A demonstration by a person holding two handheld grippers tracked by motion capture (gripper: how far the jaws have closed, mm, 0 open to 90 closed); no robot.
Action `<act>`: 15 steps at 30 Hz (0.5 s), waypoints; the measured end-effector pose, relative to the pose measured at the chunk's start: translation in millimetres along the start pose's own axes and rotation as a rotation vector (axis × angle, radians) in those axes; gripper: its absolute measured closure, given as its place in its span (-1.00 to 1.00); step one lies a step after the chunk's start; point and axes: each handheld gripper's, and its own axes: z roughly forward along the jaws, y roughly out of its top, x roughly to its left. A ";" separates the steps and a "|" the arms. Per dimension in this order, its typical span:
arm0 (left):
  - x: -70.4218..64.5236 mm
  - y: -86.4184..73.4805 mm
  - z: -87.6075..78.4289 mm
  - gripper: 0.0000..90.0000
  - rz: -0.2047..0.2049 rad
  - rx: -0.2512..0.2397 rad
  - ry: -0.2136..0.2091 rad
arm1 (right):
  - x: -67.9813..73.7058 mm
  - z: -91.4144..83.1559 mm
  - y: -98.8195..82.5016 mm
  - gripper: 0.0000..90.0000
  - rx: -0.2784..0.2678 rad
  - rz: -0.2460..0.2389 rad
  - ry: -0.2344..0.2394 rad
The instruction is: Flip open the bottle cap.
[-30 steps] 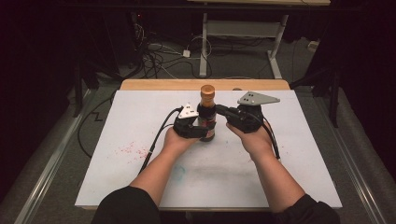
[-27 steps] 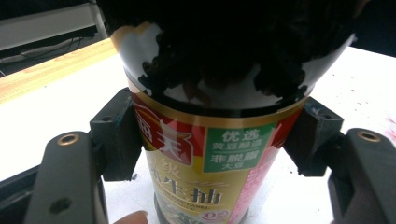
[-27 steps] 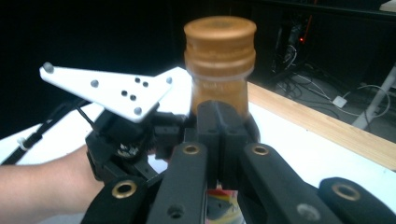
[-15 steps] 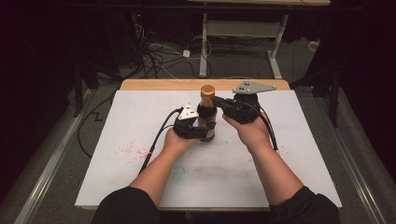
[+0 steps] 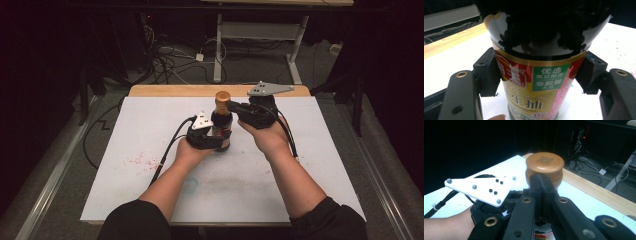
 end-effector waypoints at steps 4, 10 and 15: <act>0.3 0.0 -0.4 -0.35 -0.003 -0.001 0.000 | 0.2 0.6 -0.1 1.00 -0.002 0.007 0.003; 0.3 -0.4 -0.2 -0.35 -0.004 -0.005 -0.001 | -0.1 0.0 -0.4 1.00 -0.003 0.005 -0.007; -0.5 -0.9 -0.2 -0.35 0.001 -0.005 0.004 | -3.4 -1.2 -1.6 1.00 -0.006 0.023 -0.020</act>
